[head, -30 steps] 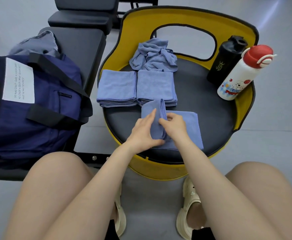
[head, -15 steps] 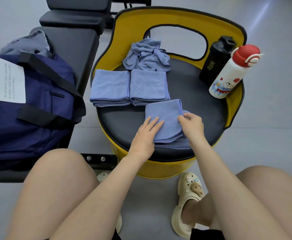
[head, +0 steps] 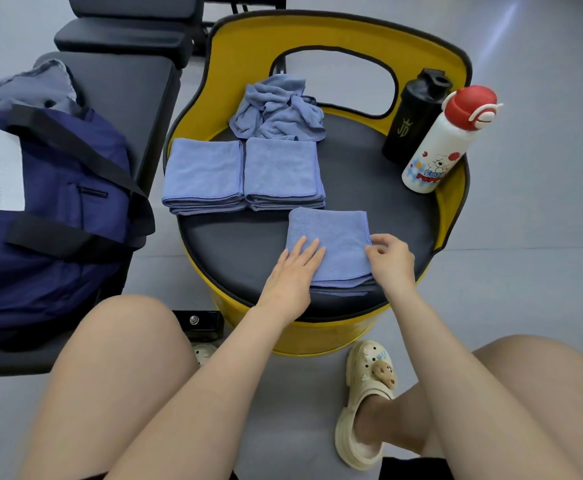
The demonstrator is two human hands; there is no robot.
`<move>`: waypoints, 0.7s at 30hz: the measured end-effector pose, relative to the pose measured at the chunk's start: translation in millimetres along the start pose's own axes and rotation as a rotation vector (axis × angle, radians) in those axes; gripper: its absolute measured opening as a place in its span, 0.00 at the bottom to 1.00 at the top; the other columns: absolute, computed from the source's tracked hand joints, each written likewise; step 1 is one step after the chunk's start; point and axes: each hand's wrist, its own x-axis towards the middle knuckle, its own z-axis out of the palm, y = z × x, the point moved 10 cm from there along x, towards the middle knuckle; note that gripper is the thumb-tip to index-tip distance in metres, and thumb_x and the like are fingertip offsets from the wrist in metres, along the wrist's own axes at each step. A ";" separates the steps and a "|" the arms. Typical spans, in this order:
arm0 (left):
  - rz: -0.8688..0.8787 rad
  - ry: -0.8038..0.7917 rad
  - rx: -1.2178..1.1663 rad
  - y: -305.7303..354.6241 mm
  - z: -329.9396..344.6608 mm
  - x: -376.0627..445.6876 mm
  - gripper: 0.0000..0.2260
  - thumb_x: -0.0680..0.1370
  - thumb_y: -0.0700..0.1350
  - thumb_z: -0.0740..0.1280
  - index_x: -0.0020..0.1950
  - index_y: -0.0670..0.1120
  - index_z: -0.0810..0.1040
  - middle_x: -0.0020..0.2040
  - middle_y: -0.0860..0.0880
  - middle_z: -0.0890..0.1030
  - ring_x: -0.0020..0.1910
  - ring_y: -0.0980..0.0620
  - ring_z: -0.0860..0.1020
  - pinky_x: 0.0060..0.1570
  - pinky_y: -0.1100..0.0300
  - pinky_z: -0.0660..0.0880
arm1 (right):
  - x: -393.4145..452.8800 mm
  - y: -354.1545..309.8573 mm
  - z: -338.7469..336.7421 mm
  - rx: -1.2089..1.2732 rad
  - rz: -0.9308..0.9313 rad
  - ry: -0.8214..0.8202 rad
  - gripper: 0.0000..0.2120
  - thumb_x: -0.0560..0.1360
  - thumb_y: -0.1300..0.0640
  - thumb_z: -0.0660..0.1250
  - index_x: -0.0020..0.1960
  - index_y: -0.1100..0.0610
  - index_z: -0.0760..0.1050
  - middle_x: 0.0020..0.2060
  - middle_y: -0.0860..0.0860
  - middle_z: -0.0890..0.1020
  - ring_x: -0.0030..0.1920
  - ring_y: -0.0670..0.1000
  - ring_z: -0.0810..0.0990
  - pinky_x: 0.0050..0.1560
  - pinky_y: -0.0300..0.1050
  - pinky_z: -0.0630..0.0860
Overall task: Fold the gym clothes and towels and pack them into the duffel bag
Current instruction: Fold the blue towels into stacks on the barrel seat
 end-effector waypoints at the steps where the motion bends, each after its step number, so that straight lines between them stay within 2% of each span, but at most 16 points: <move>1: -0.003 -0.014 -0.004 -0.9 0.8 0.7 0.36 0.76 0.28 0.55 0.78 0.49 0.45 0.78 0.52 0.43 0.76 0.52 0.38 0.74 0.56 0.40 | 0.2 1.1 0.7 -0.018 -0.005 0.003 0.12 0.79 0.61 0.62 0.61 0.60 0.76 0.52 0.55 0.82 0.45 0.48 0.74 0.46 0.40 0.68; 3: 0.005 -0.044 -0.007 -0.5 1.6 1.1 0.34 0.77 0.31 0.55 0.78 0.48 0.45 0.78 0.52 0.42 0.76 0.52 0.38 0.74 0.56 0.39 | 0.3 3.0 0.4 -0.036 -0.011 0.020 0.12 0.79 0.60 0.62 0.61 0.60 0.76 0.52 0.55 0.82 0.45 0.47 0.74 0.46 0.39 0.68; 6: 0.032 -0.082 -0.067 3.6 0.1 -1.8 0.30 0.79 0.41 0.54 0.79 0.49 0.45 0.79 0.52 0.44 0.76 0.53 0.39 0.74 0.55 0.39 | -1.2 1.5 -1.8 -0.072 -0.045 0.078 0.13 0.79 0.59 0.64 0.62 0.60 0.75 0.53 0.54 0.81 0.48 0.50 0.76 0.48 0.40 0.69; 8: 0.027 -0.019 -0.204 4.9 -9.6 -3.6 0.26 0.81 0.45 0.52 0.79 0.49 0.48 0.79 0.52 0.49 0.77 0.55 0.42 0.75 0.57 0.41 | -5.3 -8.9 -4.5 -0.212 -0.139 0.147 0.16 0.79 0.57 0.64 0.65 0.57 0.72 0.57 0.52 0.78 0.55 0.53 0.76 0.50 0.43 0.70; 11: -0.062 0.155 -0.352 -7.9 -26.6 0.3 0.23 0.83 0.48 0.51 0.78 0.46 0.54 0.78 0.52 0.56 0.77 0.57 0.47 0.74 0.60 0.46 | -15.3 -37.9 -1.6 -0.416 -0.380 0.228 0.17 0.80 0.54 0.61 0.67 0.58 0.71 0.61 0.54 0.76 0.59 0.55 0.74 0.55 0.49 0.72; 13: -0.104 0.173 -0.286 -15.0 -26.6 9.5 0.22 0.84 0.47 0.50 0.78 0.44 0.53 0.78 0.51 0.53 0.77 0.56 0.46 0.73 0.60 0.47 | -19.0 -51.4 18.9 -0.455 -0.515 0.122 0.18 0.81 0.55 0.58 0.69 0.60 0.70 0.64 0.55 0.75 0.63 0.56 0.72 0.61 0.50 0.68; 15: -0.103 0.141 -0.148 -16.9 -21.9 20.2 0.23 0.84 0.46 0.49 0.78 0.43 0.49 0.79 0.50 0.48 0.77 0.54 0.44 0.74 0.59 0.45 | -19.6 -49.2 49.4 -0.547 -0.572 -0.062 0.21 0.83 0.54 0.54 0.74 0.59 0.63 0.72 0.54 0.67 0.72 0.55 0.64 0.70 0.48 0.59; 18: -0.130 0.067 -0.032 -24.4 -10.2 29.3 0.24 0.84 0.48 0.46 0.78 0.44 0.44 0.79 0.49 0.43 0.77 0.53 0.41 0.74 0.57 0.44 | -11.7 -24.4 74.9 -0.706 -0.508 -0.214 0.25 0.84 0.48 0.46 0.78 0.53 0.50 0.78 0.50 0.50 0.78 0.51 0.46 0.75 0.49 0.44; 21: -0.161 0.021 -0.057 -29.5 0.2 27.1 0.24 0.84 0.50 0.45 0.78 0.45 0.43 0.78 0.51 0.40 0.77 0.53 0.40 0.74 0.55 0.44 | -6.3 -10.8 78.5 -0.711 -0.441 -0.257 0.26 0.83 0.46 0.44 0.78 0.51 0.45 0.78 0.48 0.44 0.77 0.49 0.40 0.75 0.49 0.41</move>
